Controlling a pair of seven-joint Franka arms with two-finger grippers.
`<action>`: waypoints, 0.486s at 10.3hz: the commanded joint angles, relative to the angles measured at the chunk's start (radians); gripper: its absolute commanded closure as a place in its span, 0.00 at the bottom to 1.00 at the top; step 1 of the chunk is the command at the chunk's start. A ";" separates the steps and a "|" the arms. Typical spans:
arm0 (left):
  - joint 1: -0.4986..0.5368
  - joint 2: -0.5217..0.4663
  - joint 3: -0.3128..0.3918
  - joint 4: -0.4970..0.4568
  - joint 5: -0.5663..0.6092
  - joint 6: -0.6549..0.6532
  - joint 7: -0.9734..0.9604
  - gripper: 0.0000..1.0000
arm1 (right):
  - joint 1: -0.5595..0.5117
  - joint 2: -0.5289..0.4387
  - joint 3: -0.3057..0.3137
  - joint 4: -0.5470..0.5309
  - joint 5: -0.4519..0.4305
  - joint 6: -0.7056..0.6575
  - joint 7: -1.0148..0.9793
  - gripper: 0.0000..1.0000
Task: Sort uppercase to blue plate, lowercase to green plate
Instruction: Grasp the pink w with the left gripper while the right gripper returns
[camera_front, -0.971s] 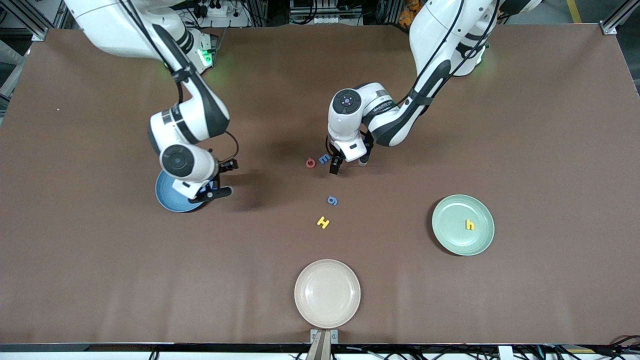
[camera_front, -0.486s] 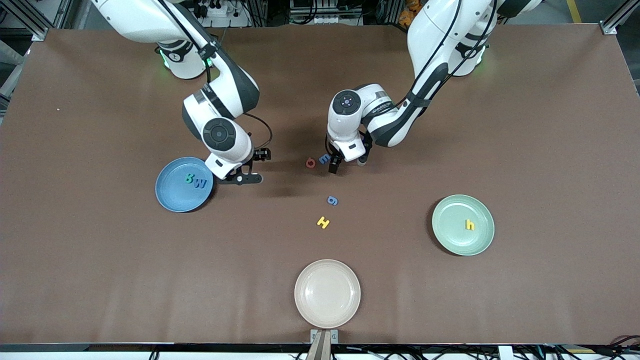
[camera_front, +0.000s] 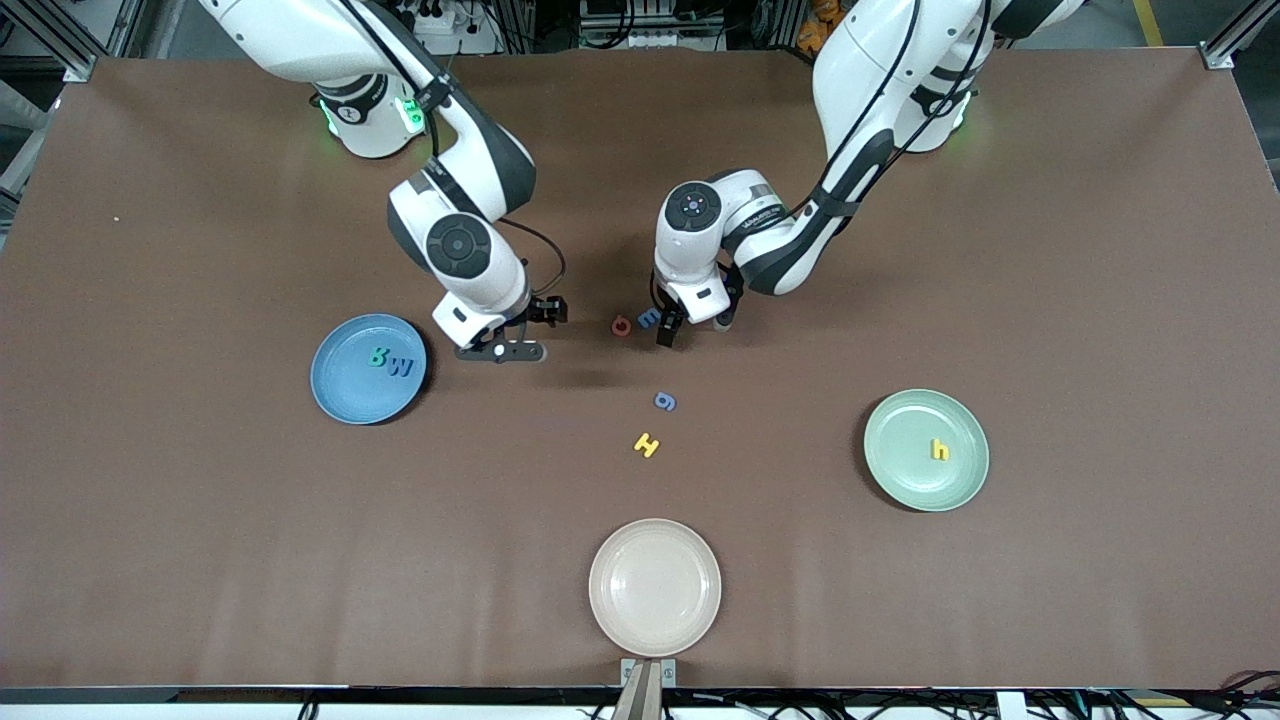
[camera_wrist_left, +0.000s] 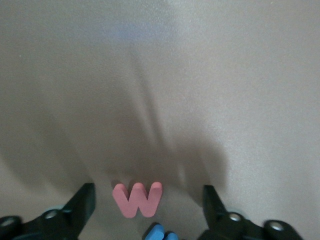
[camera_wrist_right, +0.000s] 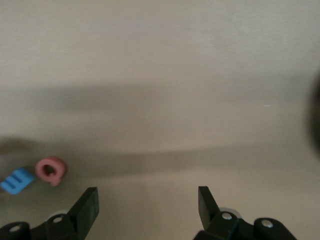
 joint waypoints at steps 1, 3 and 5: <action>0.008 -0.001 0.000 -0.005 0.043 0.012 -0.041 1.00 | 0.013 0.000 0.014 -0.032 0.003 0.077 0.034 0.11; 0.014 -0.003 0.000 -0.005 0.043 0.012 -0.041 1.00 | 0.030 0.003 0.015 -0.031 -0.049 0.133 0.034 0.10; 0.019 -0.012 0.003 -0.005 0.043 0.004 -0.037 1.00 | 0.042 0.052 0.017 -0.031 -0.118 0.211 0.036 0.11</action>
